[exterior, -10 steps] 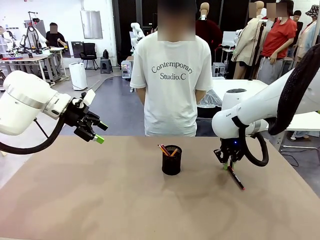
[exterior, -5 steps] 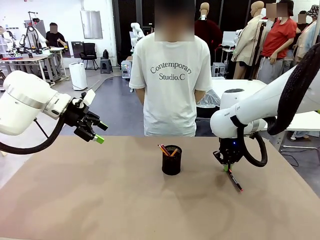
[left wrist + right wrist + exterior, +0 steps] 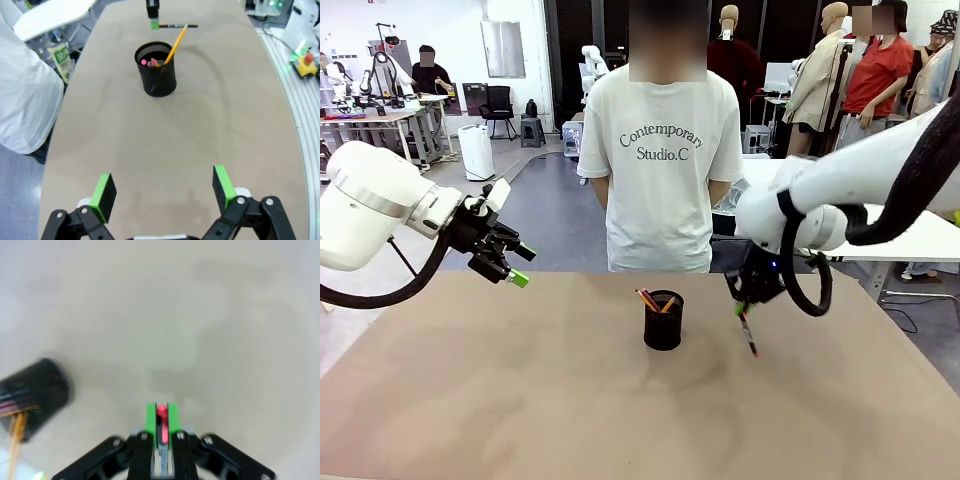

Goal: Place the pens into the pen holder.
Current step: Pick up a writing instrument from the table and place it into the Pen holder.

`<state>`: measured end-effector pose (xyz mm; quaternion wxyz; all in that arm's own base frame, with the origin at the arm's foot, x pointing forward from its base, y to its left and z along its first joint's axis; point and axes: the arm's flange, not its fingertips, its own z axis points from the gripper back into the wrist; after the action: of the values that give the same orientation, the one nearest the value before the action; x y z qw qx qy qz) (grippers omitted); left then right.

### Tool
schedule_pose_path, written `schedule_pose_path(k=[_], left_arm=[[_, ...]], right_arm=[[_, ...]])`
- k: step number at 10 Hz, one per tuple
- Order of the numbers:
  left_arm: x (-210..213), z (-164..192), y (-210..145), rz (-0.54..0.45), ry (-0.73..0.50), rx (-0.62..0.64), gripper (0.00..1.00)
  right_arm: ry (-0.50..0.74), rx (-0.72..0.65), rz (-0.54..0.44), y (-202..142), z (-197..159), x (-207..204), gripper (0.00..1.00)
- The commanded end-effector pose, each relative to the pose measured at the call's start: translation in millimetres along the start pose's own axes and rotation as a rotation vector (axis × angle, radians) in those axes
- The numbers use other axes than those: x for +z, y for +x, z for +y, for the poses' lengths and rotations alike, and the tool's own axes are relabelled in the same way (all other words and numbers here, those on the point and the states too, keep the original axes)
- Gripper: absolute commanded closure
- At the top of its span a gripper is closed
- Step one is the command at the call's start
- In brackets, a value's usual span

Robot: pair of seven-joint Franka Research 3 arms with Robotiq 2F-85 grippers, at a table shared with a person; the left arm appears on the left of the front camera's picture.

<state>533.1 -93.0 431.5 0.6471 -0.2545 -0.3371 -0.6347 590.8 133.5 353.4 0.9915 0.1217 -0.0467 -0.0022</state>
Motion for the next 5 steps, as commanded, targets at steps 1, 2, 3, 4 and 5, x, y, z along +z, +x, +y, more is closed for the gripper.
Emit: schedule_pose_path(k=[1,2,3,4,5], left_arm=[[3.2,-1.1,1.4,-0.006,-0.004,0.008,0.0],[3.2,-1.1,1.4,-0.006,-0.004,0.008,0.0],[3.2,-1.1,1.4,-0.006,-0.004,0.008,0.0],[3.2,-1.1,1.4,-0.006,-0.004,0.008,0.0],[3.2,-1.1,1.4,-0.006,-0.004,0.008,0.0]], right_arm=[[0.247,0.037,-0.087,-2.7,-5.9,22.2,1.0],[0.349,0.109,-0.099,-2.5,-4.3,35.2,1.0],[0.479,0.236,-0.111,-3.0,-5.1,47.0,1.0],[0.607,0.355,-0.139,-7.0,-6.5,57.8,1.0],[0.712,0.493,-0.187,-9.5,-7.0,67.5,1.0]])
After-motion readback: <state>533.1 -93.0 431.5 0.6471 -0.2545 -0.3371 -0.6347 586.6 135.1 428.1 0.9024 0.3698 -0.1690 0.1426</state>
